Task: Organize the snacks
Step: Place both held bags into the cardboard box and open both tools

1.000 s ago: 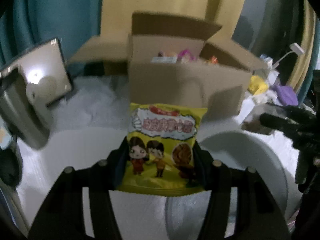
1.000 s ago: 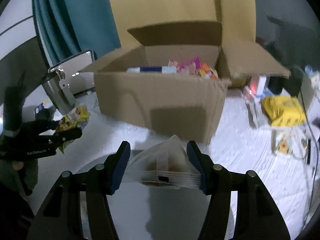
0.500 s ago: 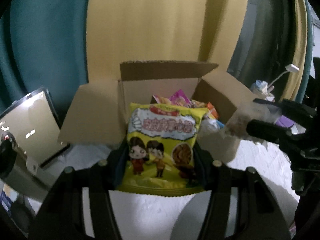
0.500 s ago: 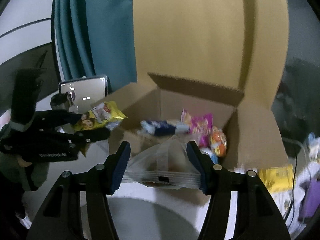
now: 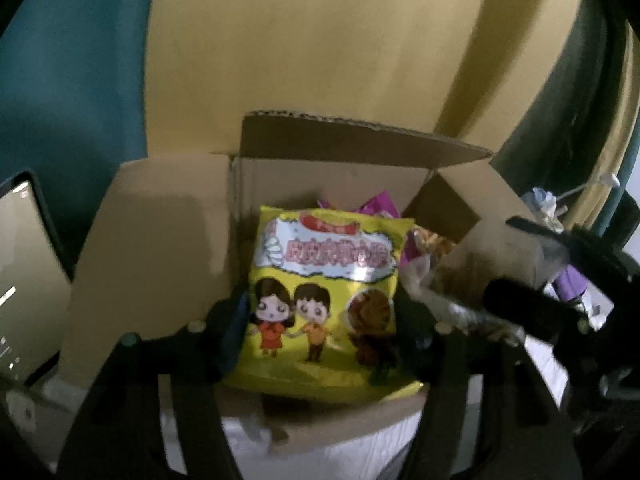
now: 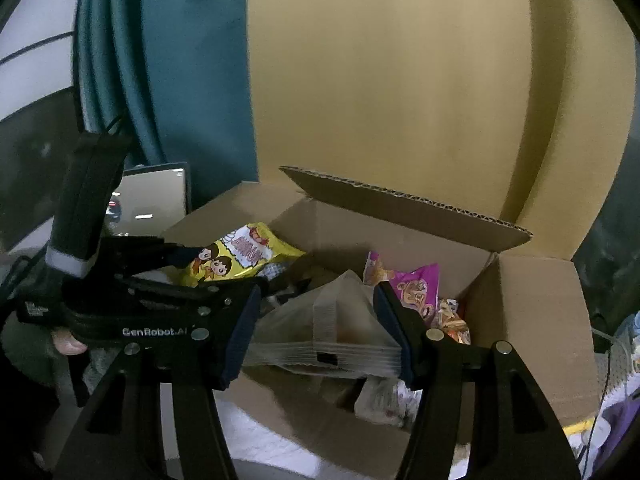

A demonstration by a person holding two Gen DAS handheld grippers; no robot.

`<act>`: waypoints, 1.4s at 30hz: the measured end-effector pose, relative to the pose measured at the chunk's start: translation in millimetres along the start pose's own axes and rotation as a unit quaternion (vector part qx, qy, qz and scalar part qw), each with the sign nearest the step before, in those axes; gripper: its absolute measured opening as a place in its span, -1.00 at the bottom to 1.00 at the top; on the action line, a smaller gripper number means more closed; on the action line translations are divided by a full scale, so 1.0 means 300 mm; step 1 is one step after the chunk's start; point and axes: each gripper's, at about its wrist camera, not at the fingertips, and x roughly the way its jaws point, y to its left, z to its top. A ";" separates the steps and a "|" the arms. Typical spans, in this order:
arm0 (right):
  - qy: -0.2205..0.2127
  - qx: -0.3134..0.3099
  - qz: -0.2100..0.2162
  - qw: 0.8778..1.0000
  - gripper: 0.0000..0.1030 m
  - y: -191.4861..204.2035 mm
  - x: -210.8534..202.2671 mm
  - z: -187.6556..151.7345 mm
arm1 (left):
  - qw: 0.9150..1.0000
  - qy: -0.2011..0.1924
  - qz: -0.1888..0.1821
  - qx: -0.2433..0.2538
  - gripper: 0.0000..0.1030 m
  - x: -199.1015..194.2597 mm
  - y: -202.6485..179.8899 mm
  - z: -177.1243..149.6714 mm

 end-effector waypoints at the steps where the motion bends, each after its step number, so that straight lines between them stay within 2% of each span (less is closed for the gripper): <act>1: 0.002 0.002 -0.003 1.000 0.20 -0.001 0.012 0.005 | 1.000 -0.002 -0.003 -0.005 0.39 0.009 0.009 0.016; 3: 0.004 0.006 -0.008 1.000 0.20 -0.005 0.043 0.022 | 1.000 -0.012 -0.003 -0.010 0.60 0.009 0.026 0.043; 6: 0.006 0.008 -0.015 1.000 0.20 -0.005 0.075 0.046 | 1.000 -0.023 -0.011 -0.010 0.74 -0.016 0.053 0.064; 18: 0.011 0.000 -0.019 1.000 0.21 0.056 0.281 0.168 | 0.996 -0.050 0.043 -0.052 0.75 -0.145 0.262 0.019; 22: 0.014 0.002 -0.029 0.999 0.43 0.069 0.325 0.185 | 0.996 -0.049 0.051 -0.054 0.75 -0.155 0.279 -0.004; 31: 0.019 -0.002 -0.036 0.999 0.45 0.064 0.250 0.145 | 0.997 -0.048 0.049 -0.041 0.75 -0.175 0.227 -0.047; 42: 0.010 0.013 -0.029 0.999 0.45 0.069 0.057 0.029 | 0.998 -0.049 0.050 -0.012 0.75 -0.243 0.106 -0.153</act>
